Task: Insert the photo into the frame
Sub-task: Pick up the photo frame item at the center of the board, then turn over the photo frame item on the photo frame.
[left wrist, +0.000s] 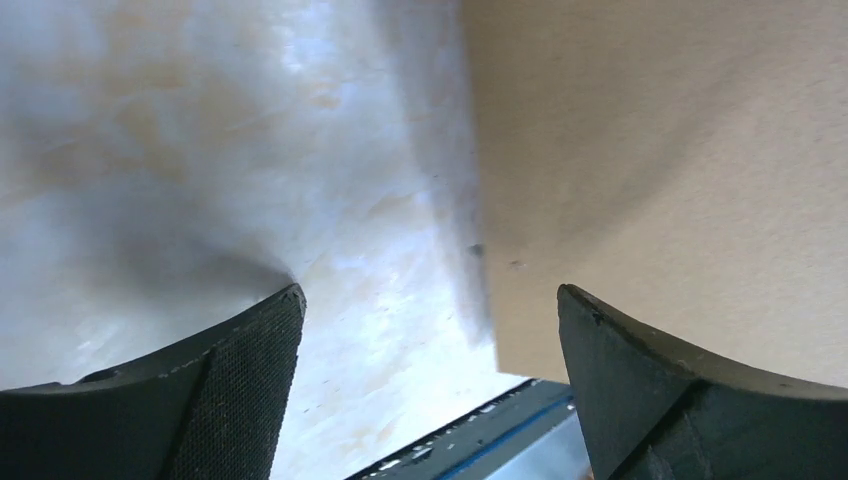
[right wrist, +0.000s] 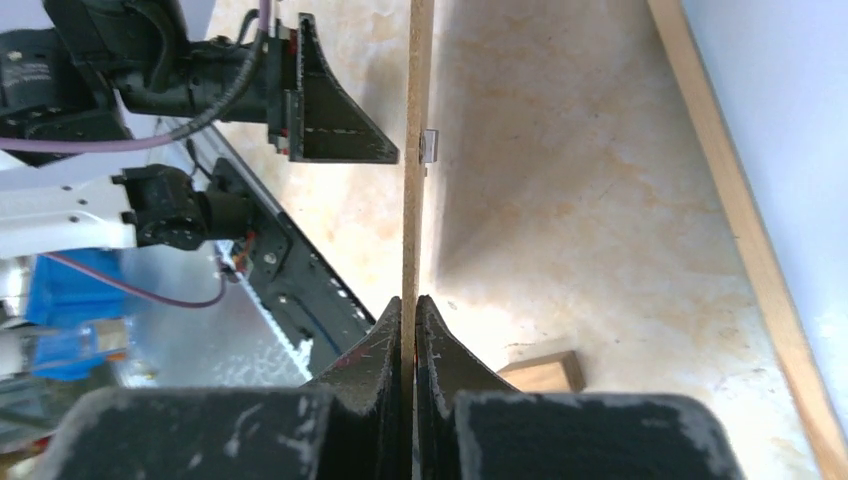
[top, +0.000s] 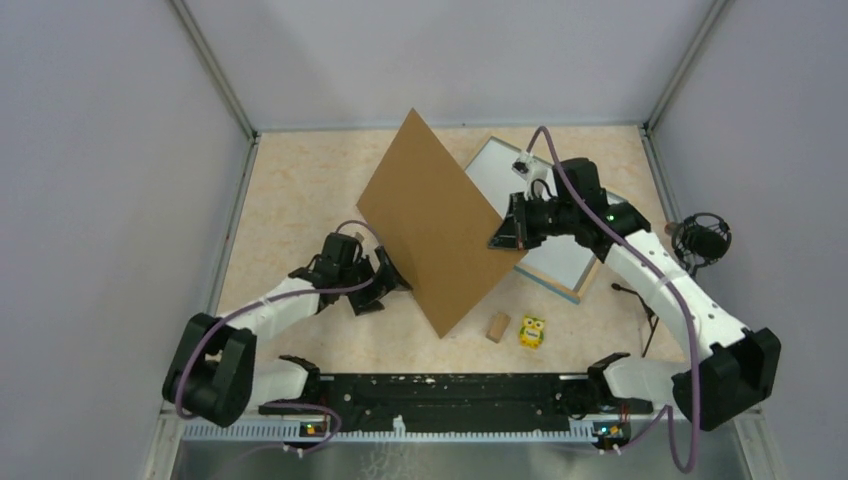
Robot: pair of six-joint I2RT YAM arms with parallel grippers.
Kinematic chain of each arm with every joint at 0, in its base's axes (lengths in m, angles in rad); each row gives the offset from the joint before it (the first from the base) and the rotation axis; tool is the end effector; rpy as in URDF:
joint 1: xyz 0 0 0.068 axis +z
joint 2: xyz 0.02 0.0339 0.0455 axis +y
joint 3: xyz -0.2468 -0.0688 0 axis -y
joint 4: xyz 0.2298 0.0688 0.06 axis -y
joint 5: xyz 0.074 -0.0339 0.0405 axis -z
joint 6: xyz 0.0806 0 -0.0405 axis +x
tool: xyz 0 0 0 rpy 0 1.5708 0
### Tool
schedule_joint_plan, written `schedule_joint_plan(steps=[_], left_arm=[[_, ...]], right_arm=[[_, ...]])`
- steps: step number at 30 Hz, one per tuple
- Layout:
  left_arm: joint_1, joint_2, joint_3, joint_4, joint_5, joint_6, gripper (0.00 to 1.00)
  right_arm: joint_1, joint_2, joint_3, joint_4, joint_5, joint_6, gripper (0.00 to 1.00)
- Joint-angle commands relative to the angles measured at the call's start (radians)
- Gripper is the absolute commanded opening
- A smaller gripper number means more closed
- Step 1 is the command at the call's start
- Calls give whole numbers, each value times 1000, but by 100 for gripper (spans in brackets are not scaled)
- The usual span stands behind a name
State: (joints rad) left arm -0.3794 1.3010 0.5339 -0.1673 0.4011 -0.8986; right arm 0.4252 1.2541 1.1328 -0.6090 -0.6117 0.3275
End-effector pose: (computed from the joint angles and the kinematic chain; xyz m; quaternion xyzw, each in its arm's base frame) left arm 0.2200 -0.1216 0.1159 -0.1787 0.9156 -0.3347 0.1332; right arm 0.2385 0.1588 0.2864 -0.1652 0.8636 0.3987 0.2608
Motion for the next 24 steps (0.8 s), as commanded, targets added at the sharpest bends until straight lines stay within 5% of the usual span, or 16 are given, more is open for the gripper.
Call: schedule_joint_plan(steps=[1, 11, 24], left_arm=[[9, -166, -29, -113, -150, 80, 98], [9, -534, 120, -231, -72, 118, 98], [9, -556, 375, -321, -139, 296, 98]], right_arm=[[42, -122, 40, 1, 89, -118, 0], [83, -196, 234, -212, 94, -434, 0], [82, -139, 603, -347, 314, -819, 0]])
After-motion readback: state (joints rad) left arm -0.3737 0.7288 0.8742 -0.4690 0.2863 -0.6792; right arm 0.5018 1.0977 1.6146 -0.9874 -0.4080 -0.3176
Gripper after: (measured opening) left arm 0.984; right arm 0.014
